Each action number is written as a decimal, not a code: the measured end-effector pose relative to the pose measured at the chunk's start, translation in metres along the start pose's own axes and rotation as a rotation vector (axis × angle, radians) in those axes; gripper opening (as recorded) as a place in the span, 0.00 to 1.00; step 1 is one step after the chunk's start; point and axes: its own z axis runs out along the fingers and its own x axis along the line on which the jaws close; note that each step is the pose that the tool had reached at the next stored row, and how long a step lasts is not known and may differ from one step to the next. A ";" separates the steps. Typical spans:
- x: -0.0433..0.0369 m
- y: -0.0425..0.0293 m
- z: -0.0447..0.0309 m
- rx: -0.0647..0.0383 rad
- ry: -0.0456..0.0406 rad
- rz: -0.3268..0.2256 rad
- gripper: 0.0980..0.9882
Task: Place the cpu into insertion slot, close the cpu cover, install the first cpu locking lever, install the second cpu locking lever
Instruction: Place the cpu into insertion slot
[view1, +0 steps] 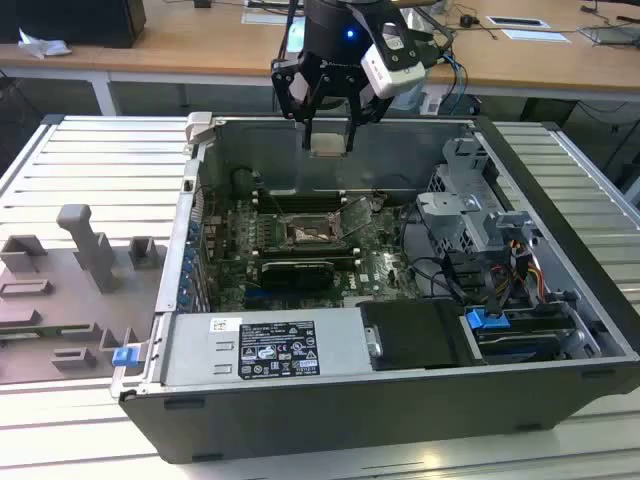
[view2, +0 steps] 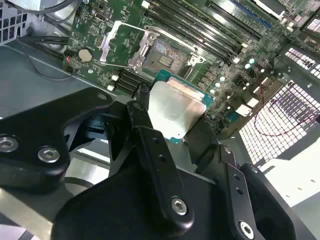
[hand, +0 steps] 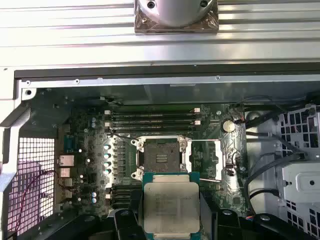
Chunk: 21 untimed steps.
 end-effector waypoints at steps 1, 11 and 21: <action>0.0000 0.0000 0.0000 0.000 0.0000 0.001 0.50; 0.0000 0.0000 0.0002 -0.001 -0.0046 0.043 0.50; 0.0000 0.0000 0.0003 -0.002 -0.0084 0.077 0.50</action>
